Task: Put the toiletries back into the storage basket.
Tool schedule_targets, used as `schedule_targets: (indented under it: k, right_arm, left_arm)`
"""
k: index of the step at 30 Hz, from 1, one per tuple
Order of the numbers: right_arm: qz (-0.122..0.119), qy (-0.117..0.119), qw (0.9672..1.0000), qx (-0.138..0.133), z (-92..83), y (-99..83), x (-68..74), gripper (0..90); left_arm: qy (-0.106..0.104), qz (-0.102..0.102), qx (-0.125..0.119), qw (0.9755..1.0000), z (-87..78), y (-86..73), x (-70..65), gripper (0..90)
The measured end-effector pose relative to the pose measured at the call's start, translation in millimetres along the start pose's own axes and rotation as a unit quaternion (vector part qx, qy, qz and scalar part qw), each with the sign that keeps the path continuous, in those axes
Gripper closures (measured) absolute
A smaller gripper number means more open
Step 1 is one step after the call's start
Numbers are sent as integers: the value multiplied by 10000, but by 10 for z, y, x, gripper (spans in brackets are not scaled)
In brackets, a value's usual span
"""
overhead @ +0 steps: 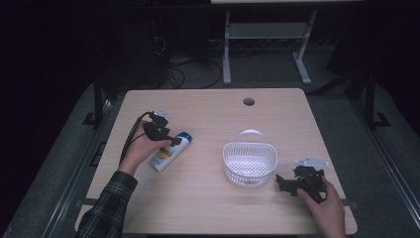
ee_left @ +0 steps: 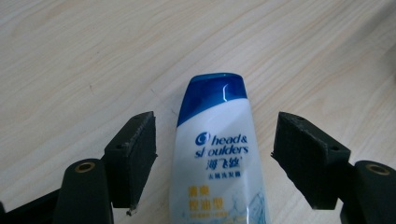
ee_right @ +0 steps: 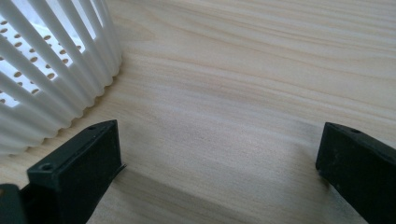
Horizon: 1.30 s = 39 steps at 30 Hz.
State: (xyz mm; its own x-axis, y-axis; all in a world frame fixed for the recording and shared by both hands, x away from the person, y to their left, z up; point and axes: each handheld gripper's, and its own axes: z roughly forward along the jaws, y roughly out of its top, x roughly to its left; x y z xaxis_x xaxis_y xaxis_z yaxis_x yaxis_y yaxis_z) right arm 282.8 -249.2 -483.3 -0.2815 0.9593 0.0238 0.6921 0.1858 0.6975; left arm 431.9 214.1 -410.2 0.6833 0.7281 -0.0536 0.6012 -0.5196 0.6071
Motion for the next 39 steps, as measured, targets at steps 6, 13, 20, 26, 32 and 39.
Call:
schedule_targets:
  k: [6, 13, 20, 26, 32, 39]
  right_arm:
    - [1, -1, 10000, -1, 0, 0, 0, 0]
    - [1, 0, 10000, -1, 0, 0, 0, 0]
    - [1, 0, 10000, 0, 0, 0, 0, 0]
    - [2, 0, 10000, 0, 0, 0, 0, 0]
    - [-1, 0, 10000, -1, 0, 0, 0, 0]
    - [1, 0, 10000, 0, 0, 0, 0, 0]
  left_arm:
    - [17, -25, 197, 9998, 99, 79, 26, 278]
    - [25, -47, 365, 9993, 217, 114, 49, 273]
    - [-63, 7, 540, 9985, 322, 141, 20, 263]
    - [-51, 21, 746, 9972, 409, 141, 8, 263]
    - [-4, 89, 928, 9956, 470, 125, -2, 263]
    - [3, 127, 1114, 9937, 522, 104, -2, 264]
